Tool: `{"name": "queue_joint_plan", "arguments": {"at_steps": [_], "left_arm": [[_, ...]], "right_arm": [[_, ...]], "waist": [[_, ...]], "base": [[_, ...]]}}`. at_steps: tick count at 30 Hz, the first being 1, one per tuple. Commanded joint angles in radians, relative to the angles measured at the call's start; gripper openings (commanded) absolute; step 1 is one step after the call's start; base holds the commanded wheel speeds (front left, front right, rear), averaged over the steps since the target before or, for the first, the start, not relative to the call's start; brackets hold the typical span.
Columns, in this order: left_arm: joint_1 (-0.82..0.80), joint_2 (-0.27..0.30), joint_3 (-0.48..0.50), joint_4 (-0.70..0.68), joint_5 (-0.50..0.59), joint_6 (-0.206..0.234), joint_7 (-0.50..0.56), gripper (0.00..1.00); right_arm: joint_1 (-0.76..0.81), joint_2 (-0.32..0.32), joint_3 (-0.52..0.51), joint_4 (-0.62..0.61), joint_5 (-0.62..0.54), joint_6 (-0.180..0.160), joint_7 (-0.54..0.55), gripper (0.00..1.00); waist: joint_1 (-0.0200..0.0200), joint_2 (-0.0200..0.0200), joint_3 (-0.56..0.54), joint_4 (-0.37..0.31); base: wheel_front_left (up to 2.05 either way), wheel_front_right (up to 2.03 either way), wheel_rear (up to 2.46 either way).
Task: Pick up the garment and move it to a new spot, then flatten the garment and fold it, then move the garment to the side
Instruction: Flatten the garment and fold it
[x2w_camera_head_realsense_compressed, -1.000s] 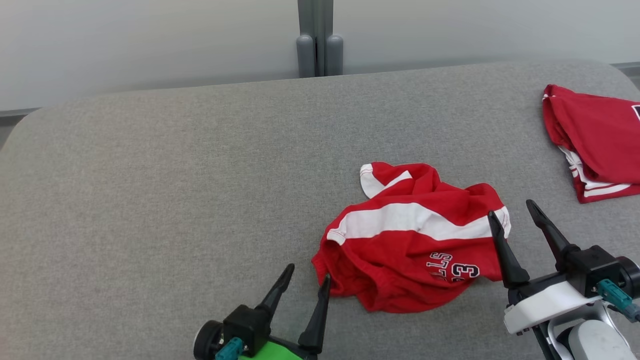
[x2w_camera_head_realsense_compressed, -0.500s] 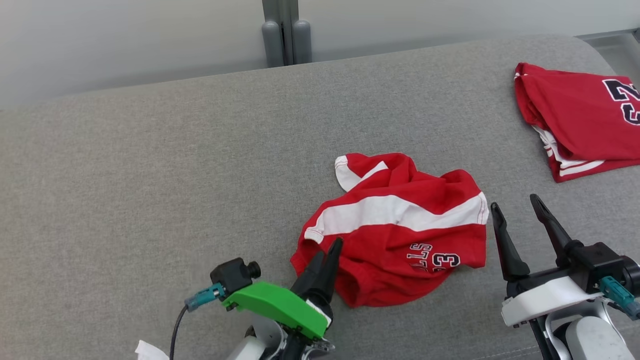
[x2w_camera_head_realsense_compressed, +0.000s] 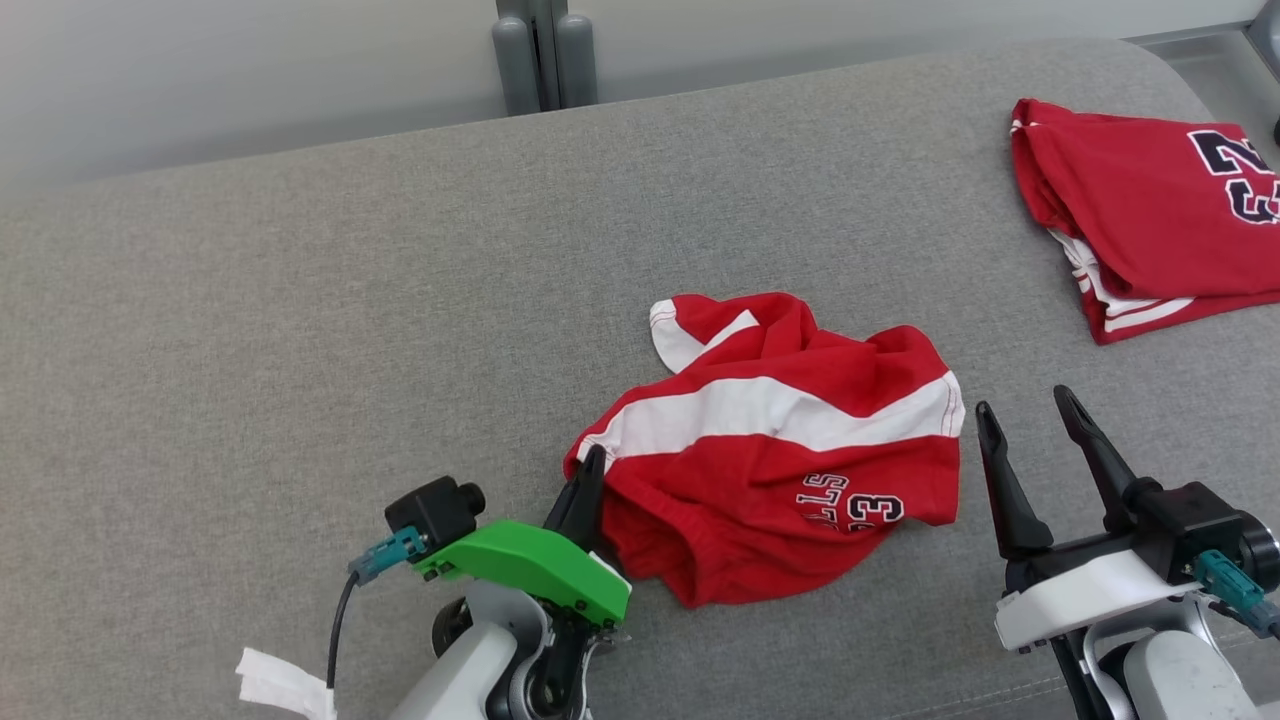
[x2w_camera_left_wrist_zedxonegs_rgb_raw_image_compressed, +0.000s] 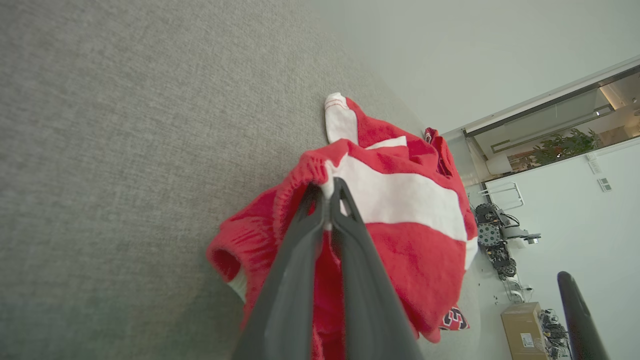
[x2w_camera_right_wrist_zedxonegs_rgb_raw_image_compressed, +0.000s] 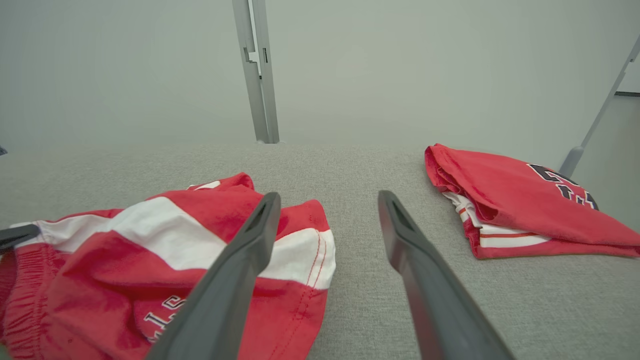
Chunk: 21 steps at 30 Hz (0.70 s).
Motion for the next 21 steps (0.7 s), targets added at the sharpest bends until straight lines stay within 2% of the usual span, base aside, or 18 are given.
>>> {"name": "queue_joint_plan", "arguments": {"at_steps": [1, 5, 8, 13, 15, 17, 20, 21], "left_arm": [[-0.025, 0.016, -0.011, 0.013, 0.049, 0.002, -0.009, 0.00], [-0.035, 0.041, -0.035, 0.031, 0.165, 0.014, -0.018, 0.00], [-0.025, 0.052, -0.035, 0.029, 0.224, 0.023, -0.021, 0.00], [-0.004, 0.052, -0.016, 0.017, 0.289, 0.016, -0.019, 0.00], [-0.004, 0.048, -0.016, 0.016, 0.304, 0.012, -0.019, 0.00], [-0.005, 0.044, -0.013, 0.016, 0.319, 0.009, -0.019, 0.00], [-0.002, 0.038, -0.012, 0.019, 0.329, 0.002, -0.019, 0.00], [0.000, 0.036, -0.012, 0.021, 0.335, 0.001, -0.019, 0.00]], "right_arm": [[-0.009, -0.001, 0.004, 0.006, 0.018, 0.000, -0.002, 1.00], [-0.023, 0.015, 0.012, 0.033, 0.137, 0.000, -0.002, 1.00], [-0.041, -0.009, 0.031, 0.082, 0.249, 0.000, -0.002, 1.00], [-0.134, -0.148, 0.201, 0.239, 0.439, 0.000, 0.010, 1.00], [-0.177, -0.194, 0.275, 0.277, 0.523, 0.000, 0.030, 0.94], [-0.214, -0.232, 0.336, 0.299, 0.602, 0.000, 0.043, 1.00], [-0.262, -0.279, 0.428, 0.315, 0.691, 0.000, 0.048, 1.00], [-0.274, -0.295, 0.465, 0.321, 0.721, 0.000, 0.048, 0.96]], "waist": [[0.0000, 0.0000, 0.001, 0.002], [0.0000, 0.0000, 0.002, 0.012], [0.0000, 0.0000, 0.004, 0.022], [0.0000, 0.0000, 0.013, 0.043], [0.0000, 0.0000, 0.017, 0.052], [0.0000, 0.0000, 0.021, 0.060], [0.0000, 0.0000, 0.023, 0.068], [0.0000, 0.0000, 0.021, 0.072]], "base": [[0.00, 0.00, 0.00], [0.00, 0.00, 0.00], [0.00, 0.00, 0.00], [0.00, 0.00, 0.00], [0.00, 0.00, 0.00], [0.00, 0.00, 0.00], [0.00, 0.00, 0.00], [0.00, 0.00, 0.00]]}}
